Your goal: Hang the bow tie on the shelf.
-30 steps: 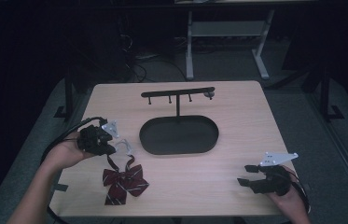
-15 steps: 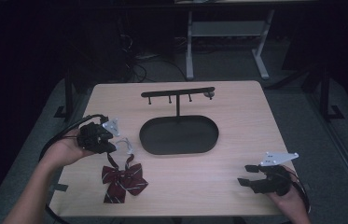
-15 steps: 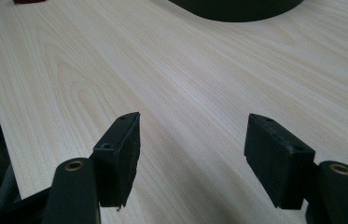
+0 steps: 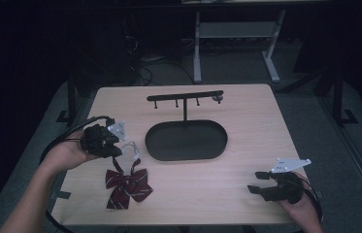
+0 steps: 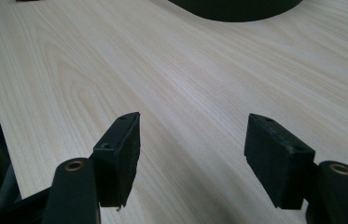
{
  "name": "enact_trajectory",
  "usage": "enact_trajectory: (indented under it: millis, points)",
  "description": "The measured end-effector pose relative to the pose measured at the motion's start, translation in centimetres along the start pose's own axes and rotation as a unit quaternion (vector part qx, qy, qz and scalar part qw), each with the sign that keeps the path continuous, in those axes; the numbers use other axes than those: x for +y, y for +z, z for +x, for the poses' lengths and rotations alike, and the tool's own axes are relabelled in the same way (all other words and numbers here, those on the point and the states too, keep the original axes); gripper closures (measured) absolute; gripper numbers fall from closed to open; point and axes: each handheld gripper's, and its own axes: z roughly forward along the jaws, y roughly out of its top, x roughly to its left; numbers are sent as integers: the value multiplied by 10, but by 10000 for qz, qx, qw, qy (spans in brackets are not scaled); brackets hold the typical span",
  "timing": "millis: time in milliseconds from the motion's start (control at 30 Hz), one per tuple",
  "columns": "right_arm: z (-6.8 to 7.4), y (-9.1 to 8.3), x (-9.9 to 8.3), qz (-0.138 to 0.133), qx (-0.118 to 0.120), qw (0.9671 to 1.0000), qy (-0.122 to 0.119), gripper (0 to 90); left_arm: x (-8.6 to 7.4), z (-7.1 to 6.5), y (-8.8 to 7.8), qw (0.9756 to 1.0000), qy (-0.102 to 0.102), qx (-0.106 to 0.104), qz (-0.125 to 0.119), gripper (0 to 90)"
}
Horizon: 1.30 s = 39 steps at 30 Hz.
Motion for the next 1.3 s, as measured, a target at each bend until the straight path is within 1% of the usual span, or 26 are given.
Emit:
enact_trajectory:
  millis: [167,300,333,367,400,500,633,800,933,1133,1300]
  points:
    - [0,0,0,6,5,10000,-3,355,2,0,-4,10000,62,8,17,877]
    - [0,0,0,6,9,10000,-4,355,4,0,-8,10000,43,19,11,877]
    - [0,0,0,6,10,10000,-6,355,5,0,-10,9999,94,24,24,877]
    - [0,0,0,8,11,10000,-6,355,6,0,-10,10000,54,31,-11,877]
    - [0,0,0,10,12,10000,-4,355,6,0,-11,10000,72,37,-19,877]
    - [0,0,0,15,6,10000,-29,355,8,0,-13,9999,127,48,21,877]
    - [0,0,0,25,10,10000,-15,355,10,0,-16,9999,116,50,-3,877]
    - [0,0,0,18,11,10000,-22,355,13,1,-20,9998,184,65,42,877]
    - [0,0,0,14,13,10000,-25,355,15,0,-22,9998,174,83,12,877]
    - [-1,0,0,26,16,10000,-28,355,19,0,-28,9996,258,87,46,877]
    - [-1,-1,0,29,11,10000,-21,355,22,0,-33,9995,283,122,57,877]
